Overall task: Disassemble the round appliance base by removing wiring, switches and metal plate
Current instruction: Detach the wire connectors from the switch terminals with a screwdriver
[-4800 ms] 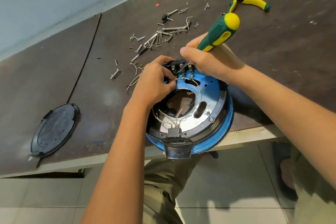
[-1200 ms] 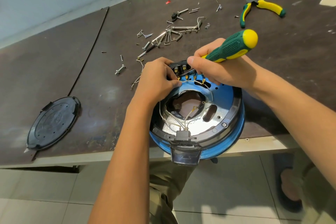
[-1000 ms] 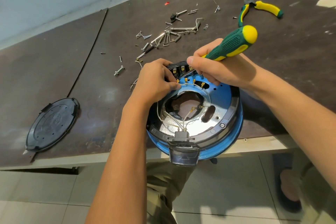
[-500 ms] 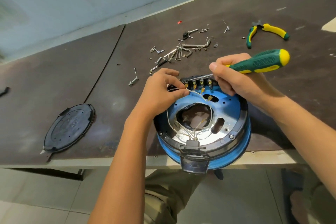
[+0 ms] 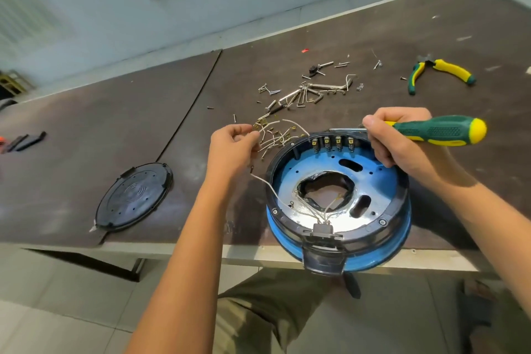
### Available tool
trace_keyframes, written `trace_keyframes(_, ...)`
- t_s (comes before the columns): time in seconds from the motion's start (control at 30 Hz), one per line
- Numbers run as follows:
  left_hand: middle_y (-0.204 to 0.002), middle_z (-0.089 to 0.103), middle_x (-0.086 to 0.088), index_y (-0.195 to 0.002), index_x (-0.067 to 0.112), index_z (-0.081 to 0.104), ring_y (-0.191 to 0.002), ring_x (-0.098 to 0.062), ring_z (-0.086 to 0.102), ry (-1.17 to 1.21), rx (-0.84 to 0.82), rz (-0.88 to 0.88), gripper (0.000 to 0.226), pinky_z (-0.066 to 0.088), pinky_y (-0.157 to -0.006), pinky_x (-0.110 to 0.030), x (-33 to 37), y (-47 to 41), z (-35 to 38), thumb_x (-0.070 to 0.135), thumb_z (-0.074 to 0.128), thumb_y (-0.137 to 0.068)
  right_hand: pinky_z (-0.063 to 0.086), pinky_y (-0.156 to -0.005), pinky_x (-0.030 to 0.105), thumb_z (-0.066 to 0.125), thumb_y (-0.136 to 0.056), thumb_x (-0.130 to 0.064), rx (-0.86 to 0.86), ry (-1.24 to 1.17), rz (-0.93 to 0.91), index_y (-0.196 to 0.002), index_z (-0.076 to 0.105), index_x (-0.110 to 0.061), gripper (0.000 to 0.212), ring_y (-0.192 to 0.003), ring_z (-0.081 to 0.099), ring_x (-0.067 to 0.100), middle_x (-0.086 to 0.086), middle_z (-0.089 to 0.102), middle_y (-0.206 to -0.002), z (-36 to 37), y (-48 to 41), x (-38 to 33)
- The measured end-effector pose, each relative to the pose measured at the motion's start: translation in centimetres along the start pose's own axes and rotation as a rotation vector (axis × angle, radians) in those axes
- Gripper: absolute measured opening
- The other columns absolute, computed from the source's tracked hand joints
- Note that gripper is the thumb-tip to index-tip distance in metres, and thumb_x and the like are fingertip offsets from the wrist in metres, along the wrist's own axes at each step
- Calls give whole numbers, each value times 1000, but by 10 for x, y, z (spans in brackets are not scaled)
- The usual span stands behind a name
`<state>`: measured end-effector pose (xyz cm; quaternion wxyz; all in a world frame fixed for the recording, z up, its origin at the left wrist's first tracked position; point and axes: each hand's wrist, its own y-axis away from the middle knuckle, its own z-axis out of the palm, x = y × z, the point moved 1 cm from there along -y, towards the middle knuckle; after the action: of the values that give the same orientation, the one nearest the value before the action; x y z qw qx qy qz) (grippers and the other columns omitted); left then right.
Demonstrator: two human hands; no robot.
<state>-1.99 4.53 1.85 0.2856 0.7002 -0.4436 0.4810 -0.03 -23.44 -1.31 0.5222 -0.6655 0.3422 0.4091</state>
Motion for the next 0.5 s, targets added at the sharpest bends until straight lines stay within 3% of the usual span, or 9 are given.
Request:
trace_keyframes(0.07, -70, 69, -5, -117, 11, 57, -53, -9, 59, -62, -3, 2, 25, 45, -49, -25, -2, -1, -1, 11, 65, -93, 43, -50, 24, 59, -105, -21, -22, 30, -21, -64, 56, -11, 43, -43, 45, 18, 6, 51, -47, 0, 1, 1)
trace_keyframes(0.17, -92, 71, -10, -126, 16, 50, -75, -20, 67, -352, 44, 51, 35, 56, -69, -38, -6, -1, -5, 12, 59, -93, 46, -53, 24, 60, -104, -23, -53, 77, -54, -63, 57, -13, 43, -45, 49, 15, 4, 54, -48, -1, 4, 2)
trace_keyframes(0.3, -126, 57, -12, -134, 18, 43, -100, -28, 65, -543, 32, 27, 42, 54, -92, -42, -8, -1, -15, 13, 54, -94, 48, -50, 25, 64, -101, -32, -41, 175, -70, -65, 61, -21, 38, -45, 57, 17, 5, 59, -51, -2, 6, 4)
trace_keyframes(0.37, -139, 44, -3, -136, 21, 47, -115, -14, 55, -587, -99, 241, 45, 45, -101, -27, -5, 8, -14, 16, 61, -94, 51, -51, 25, 66, -99, -37, -39, 257, -72, -69, 64, -23, 33, -47, 61, 12, -1, 63, -55, 0, 8, 5)
trace_keyframes(0.43, -141, 43, 6, -130, 26, 55, -124, -6, 46, -631, -271, 536, 38, 40, -101, -17, 4, 22, -8, 17, 63, -94, 54, -55, 28, 67, -97, -41, -24, 337, -83, -71, 65, -25, 30, -52, 65, 11, -8, 66, -59, 2, 10, 5)
trace_keyframes(0.5, -142, 48, 5, -125, 24, 61, -129, -12, 46, -727, -377, 671, 32, 37, -108, -25, 10, 30, 2, 16, 63, -95, 54, -58, 26, 65, -94, -48, 8, 378, -105, -74, 66, -26, 30, -57, 68, 10, -10, 69, -63, 2, 12, 3)
